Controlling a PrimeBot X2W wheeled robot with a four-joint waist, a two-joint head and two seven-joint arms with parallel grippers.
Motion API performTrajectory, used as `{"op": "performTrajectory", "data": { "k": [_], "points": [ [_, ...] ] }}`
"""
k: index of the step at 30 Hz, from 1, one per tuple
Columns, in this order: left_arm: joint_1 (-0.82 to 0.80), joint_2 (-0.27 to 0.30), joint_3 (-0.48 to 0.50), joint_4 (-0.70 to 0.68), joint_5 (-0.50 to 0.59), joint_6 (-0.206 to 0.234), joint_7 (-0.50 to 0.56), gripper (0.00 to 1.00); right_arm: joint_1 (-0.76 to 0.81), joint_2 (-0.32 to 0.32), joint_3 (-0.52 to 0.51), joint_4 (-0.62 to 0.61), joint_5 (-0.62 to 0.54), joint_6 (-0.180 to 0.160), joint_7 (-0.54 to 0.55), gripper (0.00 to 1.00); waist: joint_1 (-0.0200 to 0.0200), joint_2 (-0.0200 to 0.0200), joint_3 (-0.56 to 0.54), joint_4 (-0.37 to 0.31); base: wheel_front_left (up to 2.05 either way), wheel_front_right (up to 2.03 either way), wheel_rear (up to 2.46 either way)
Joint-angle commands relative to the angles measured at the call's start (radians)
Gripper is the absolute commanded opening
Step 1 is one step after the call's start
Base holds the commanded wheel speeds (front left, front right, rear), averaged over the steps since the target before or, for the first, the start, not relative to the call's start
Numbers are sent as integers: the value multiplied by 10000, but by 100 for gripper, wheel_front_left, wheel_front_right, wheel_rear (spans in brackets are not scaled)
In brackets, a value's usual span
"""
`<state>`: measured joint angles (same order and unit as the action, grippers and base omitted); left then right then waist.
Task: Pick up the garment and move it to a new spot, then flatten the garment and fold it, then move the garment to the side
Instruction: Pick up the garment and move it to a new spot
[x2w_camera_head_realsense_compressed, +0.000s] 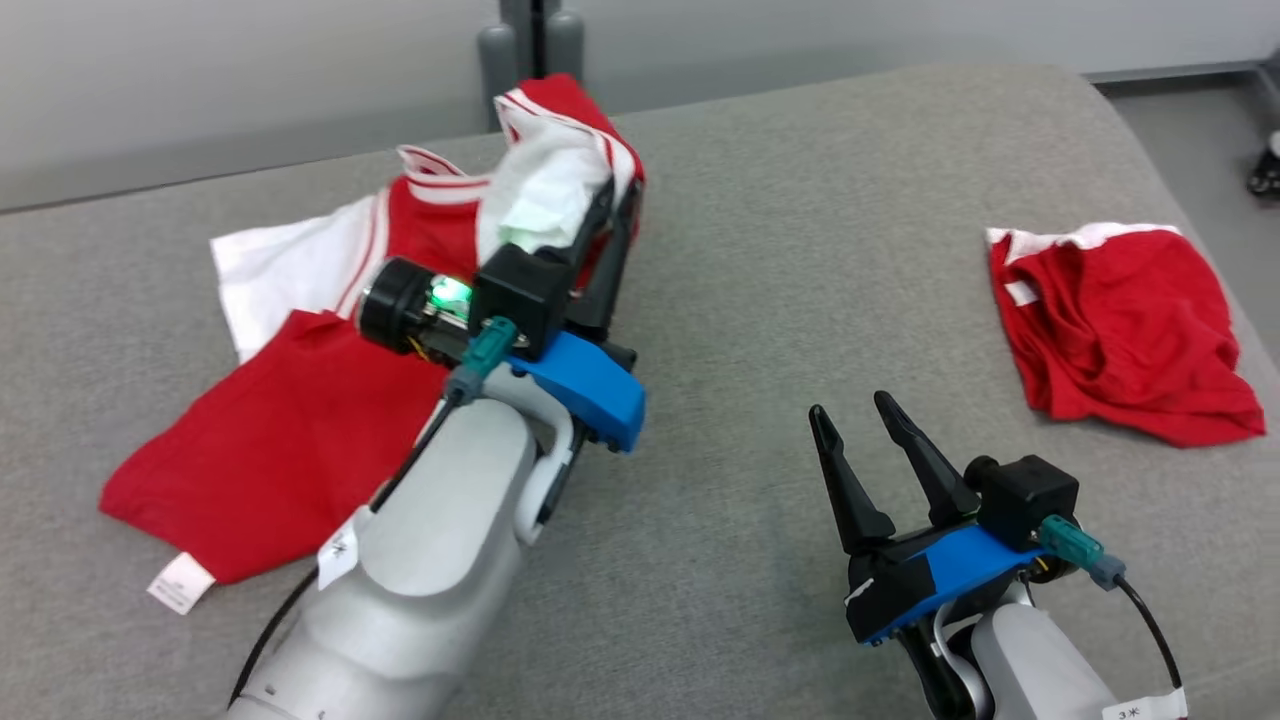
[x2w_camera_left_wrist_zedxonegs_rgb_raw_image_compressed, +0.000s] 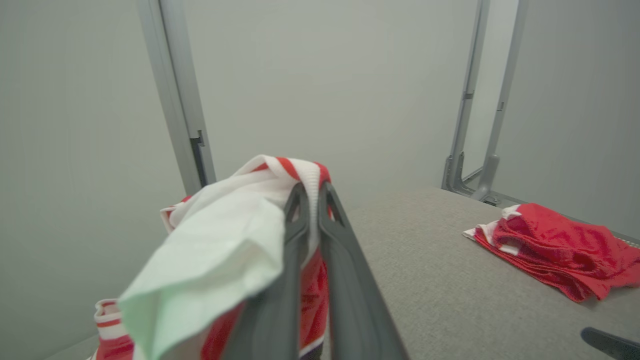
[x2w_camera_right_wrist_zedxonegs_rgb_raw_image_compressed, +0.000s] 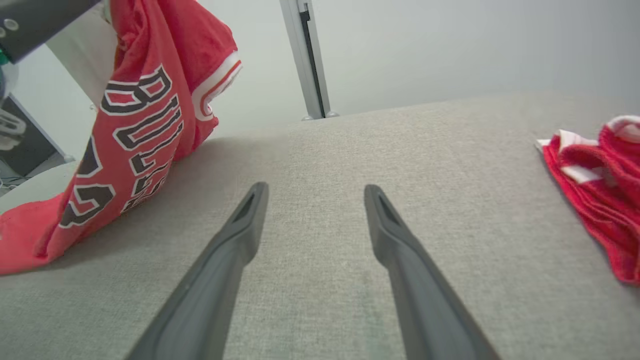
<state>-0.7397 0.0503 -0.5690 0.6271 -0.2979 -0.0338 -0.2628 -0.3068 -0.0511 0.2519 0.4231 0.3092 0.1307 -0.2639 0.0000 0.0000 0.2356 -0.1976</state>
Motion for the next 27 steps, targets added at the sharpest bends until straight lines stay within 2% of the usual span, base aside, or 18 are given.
{"op": "performTrajectory", "data": {
  "k": [1,7,8,9,12,15,20,27],
  "points": [
    [32,7,-383,-60,-260,126,-26,0,-92,-4,53,-27,99,1,-5,100,0,0,-253,-462,0,0,0],
    [188,18,-2473,-166,-1516,742,-26,0,-67,-3,-16,-97,215,1,-5,100,0,0,-133,-748,0,0,0],
    [237,34,-2688,-111,-1646,857,-26,21,-54,-1,-42,-101,225,1,-5,100,0,0,-124,-724,0,0,0],
    [301,38,-2830,-23,-1805,970,-25,100,-39,-1,-57,-104,235,1,-5,100,0,0,-127,-678,0,0,0],
    [536,13,-3008,185,-2043,1262,-26,100,20,-4,-135,-139,227,1,-5,100,0,0,-177,-434,0,0,0],
    [919,8,-2630,377,-2018,1546,-26,100,41,-12,-234,-127,159,1,-5,100,0,0,-278,-128,0,0,0],
    [1849,224,-1439,175,-1453,1876,-26,100,231,-17,-391,-41,21,1,-5,100,0,0,-620,447,0,0,0],
    [3969,574,773,-963,-728,2283,-26,100,592,-16,-457,119,-102,1,-5,100,0,0,-1376,1029,0,0,0]
  ]
}}
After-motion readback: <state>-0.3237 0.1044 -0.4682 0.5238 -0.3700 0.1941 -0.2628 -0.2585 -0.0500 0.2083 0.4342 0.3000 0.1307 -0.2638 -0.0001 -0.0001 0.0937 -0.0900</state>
